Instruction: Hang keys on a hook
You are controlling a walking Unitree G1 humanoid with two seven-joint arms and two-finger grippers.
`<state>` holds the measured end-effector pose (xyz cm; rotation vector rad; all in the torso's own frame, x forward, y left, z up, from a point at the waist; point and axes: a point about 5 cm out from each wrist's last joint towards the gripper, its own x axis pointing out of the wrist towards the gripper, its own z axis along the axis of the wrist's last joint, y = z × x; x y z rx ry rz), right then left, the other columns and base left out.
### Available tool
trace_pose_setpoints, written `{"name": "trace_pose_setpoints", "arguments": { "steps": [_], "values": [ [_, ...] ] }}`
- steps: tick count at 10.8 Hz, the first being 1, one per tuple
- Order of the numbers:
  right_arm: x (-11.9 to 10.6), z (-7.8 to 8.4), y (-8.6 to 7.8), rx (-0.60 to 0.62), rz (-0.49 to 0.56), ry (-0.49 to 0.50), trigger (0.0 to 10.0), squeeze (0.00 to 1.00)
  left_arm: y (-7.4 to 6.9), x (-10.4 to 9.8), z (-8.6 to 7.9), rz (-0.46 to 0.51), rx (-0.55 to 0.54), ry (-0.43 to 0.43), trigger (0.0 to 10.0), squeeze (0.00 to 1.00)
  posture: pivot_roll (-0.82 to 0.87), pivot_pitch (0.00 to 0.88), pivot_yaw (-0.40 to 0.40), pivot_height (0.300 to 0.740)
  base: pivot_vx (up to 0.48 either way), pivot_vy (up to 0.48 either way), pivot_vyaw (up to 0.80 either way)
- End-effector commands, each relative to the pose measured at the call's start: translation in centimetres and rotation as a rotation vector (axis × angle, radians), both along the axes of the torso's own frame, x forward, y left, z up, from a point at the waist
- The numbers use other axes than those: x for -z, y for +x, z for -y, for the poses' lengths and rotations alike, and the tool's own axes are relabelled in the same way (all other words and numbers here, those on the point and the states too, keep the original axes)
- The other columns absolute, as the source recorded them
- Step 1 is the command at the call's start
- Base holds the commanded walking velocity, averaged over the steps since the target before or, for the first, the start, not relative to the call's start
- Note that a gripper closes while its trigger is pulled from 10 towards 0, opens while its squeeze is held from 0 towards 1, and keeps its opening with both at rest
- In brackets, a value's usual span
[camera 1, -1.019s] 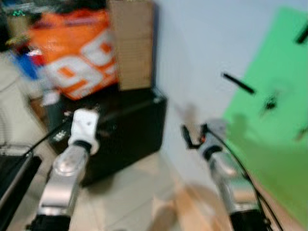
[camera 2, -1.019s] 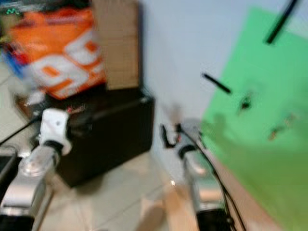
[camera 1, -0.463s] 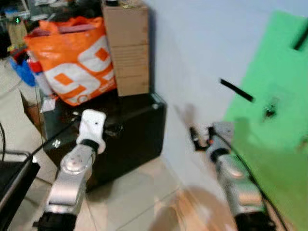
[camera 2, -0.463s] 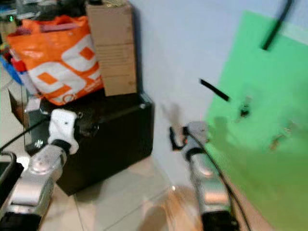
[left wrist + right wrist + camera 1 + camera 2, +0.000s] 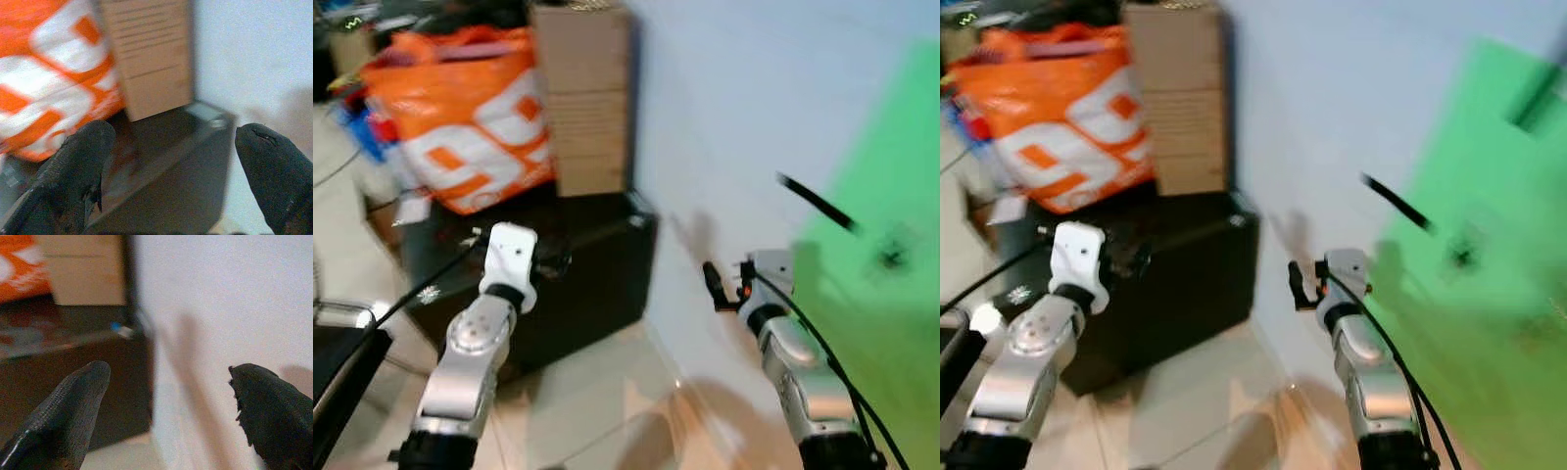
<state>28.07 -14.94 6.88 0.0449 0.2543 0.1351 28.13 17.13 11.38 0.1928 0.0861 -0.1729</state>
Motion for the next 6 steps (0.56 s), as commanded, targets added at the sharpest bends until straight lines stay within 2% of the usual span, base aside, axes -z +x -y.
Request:
{"name": "trace_pose_setpoints", "arguments": {
  "steps": [1, 2, 6],
  "values": [
    [-0.55, -1.42, 0.39, -0.040, 0.022, 0.009, 10.0, 1.00, -0.08, -0.14, -1.07, 0.003, -0.031, 0.021, 10.0, 0.00, -0.03, 0.000, -0.015, 0.740, 0.382, 0.000, 0.80],
    [-0.55, -1.38, 0.45, -0.033, 0.021, 0.008, 10.0, 1.00, -0.11, -0.15, -1.14, 0.004, -0.034, 0.020, 10.0, 0.00, -0.02, 0.000, -0.017, 0.740, 0.375, 0.000, 0.44],
    [-0.48, -1.32, 0.51, -0.042, 0.016, 0.005, 10.0, 1.00, -0.04, -0.24, -1.05, 0.010, -0.039, 0.018, 10.0, 0.00, -0.02, 0.000, -0.026, 0.740, 0.384, 0.000, 0.00]
  ]
}}
